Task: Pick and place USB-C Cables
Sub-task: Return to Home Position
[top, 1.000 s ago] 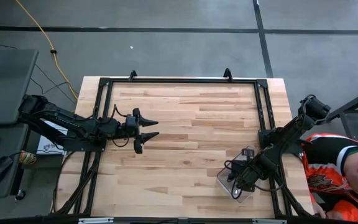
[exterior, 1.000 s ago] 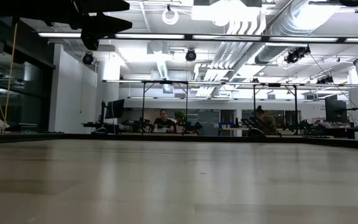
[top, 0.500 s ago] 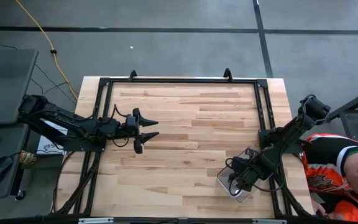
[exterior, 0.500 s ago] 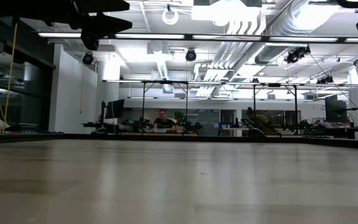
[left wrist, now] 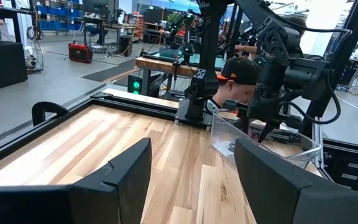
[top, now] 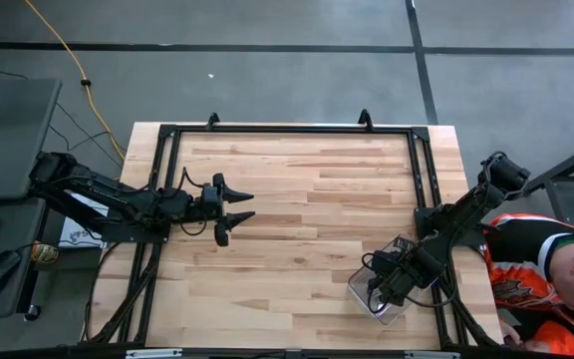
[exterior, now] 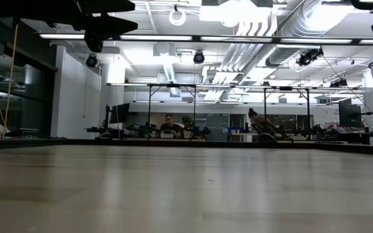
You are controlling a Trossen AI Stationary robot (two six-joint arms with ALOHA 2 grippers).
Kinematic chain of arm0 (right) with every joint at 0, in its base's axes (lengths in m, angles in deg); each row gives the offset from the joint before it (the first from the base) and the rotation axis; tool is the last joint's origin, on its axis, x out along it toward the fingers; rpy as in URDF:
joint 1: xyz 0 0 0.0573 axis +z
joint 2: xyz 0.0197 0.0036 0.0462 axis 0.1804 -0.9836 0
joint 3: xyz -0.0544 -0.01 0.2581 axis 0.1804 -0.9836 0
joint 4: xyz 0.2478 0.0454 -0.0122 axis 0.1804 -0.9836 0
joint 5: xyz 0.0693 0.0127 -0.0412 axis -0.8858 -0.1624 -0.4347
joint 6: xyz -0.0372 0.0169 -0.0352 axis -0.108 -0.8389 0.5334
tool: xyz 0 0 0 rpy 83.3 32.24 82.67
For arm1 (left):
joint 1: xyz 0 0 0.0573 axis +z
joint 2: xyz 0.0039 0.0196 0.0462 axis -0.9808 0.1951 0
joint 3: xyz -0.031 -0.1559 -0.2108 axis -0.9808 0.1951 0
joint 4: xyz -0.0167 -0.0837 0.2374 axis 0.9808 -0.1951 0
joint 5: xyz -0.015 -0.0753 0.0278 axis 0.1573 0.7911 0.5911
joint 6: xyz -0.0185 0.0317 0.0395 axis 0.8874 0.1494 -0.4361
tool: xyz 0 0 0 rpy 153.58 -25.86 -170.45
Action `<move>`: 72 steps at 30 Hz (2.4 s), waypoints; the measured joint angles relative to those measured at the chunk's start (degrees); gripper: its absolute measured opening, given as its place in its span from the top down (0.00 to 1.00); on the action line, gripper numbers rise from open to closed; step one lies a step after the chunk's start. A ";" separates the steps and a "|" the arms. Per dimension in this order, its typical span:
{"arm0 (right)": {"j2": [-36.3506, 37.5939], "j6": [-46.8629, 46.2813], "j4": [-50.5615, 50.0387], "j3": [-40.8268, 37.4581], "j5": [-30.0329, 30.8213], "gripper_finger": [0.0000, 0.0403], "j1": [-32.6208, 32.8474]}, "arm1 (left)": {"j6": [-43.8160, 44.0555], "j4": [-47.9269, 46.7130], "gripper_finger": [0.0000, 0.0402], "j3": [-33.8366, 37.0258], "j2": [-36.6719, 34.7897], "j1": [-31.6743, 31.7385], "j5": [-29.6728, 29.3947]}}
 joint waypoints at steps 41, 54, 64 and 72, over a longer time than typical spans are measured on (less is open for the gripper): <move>28.88 18.10 19.11 0.22 44.72 0.64 -0.84 | -0.02 0.00 0.47 0.00 0.02 -0.02 0.00; 32.29 51.72 45.83 0.26 23.15 0.64 -14.66 | -0.03 -0.01 0.47 0.00 0.02 -0.01 0.00; 34.43 54.49 43.98 0.26 21.56 0.64 -15.87 | -0.92 -0.06 0.47 0.00 0.02 -0.02 0.00; 37.47 59.56 41.82 -2.14 24.26 0.64 -16.87 | -0.92 -0.13 0.47 0.00 0.00 0.00 -0.02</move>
